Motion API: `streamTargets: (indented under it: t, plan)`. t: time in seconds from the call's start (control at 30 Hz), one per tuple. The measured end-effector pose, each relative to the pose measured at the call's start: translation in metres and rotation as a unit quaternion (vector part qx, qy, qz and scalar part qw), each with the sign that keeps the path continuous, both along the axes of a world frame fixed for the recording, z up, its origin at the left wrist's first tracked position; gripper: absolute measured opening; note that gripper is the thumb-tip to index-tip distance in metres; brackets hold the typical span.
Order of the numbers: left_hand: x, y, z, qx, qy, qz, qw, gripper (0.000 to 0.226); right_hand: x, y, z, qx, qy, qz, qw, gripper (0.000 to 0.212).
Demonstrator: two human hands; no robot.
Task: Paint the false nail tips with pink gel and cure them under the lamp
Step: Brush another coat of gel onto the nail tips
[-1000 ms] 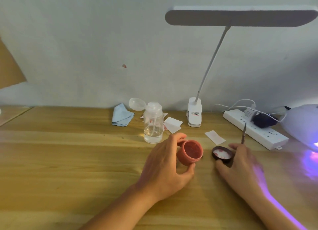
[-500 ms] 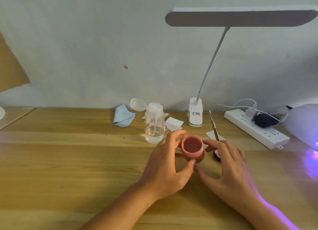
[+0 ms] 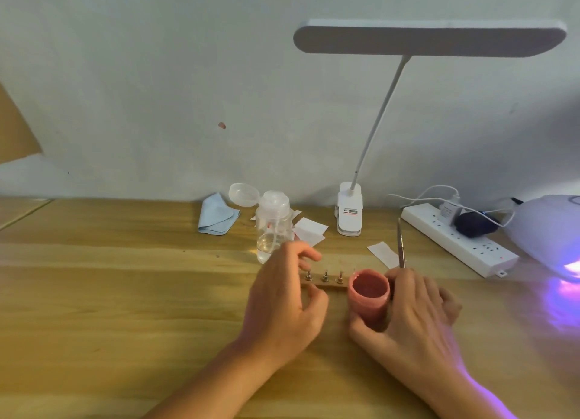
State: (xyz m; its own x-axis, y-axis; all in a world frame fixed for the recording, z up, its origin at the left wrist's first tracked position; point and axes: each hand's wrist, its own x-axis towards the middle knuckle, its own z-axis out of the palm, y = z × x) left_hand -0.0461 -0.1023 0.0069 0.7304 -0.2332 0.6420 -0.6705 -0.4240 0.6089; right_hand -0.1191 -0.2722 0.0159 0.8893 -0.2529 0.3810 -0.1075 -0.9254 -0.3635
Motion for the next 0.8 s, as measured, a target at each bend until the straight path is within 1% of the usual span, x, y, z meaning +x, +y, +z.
streamTargets:
  t: [0.07,0.13,0.27,0.47,0.57,0.8]
  plan:
    - [0.008,0.003,-0.001,-0.012,0.020,0.043,0.999,0.043,-0.002,0.000,-0.002,-0.037,0.001,-0.024,0.999,0.055]
    - [0.013,0.004,-0.005,0.001,0.054,0.065,0.996,0.043,-0.002,-0.002,-0.004,-0.061,0.009,-0.049,0.997,0.054]
    - [0.018,0.004,-0.007,0.022,0.102,0.089,0.990,0.043,0.002,-0.006,-0.006,-0.065,0.006,-0.074,0.995,0.055]
    - [0.030,0.016,-0.007,0.064,0.183,0.089,0.977,0.040,0.007,-0.009,-0.008,-0.065,0.031,-0.078,0.994,0.053]
    - [0.034,0.018,-0.005,0.072,0.200,0.081,0.974,0.034,0.008,-0.009,-0.006,-0.065,0.038,-0.086,0.993,0.052]
    - [0.032,0.017,-0.006,0.092,0.194,0.076,0.974,0.023,0.010,-0.009,-0.001,-0.031,0.040,-0.088,0.995,0.057]
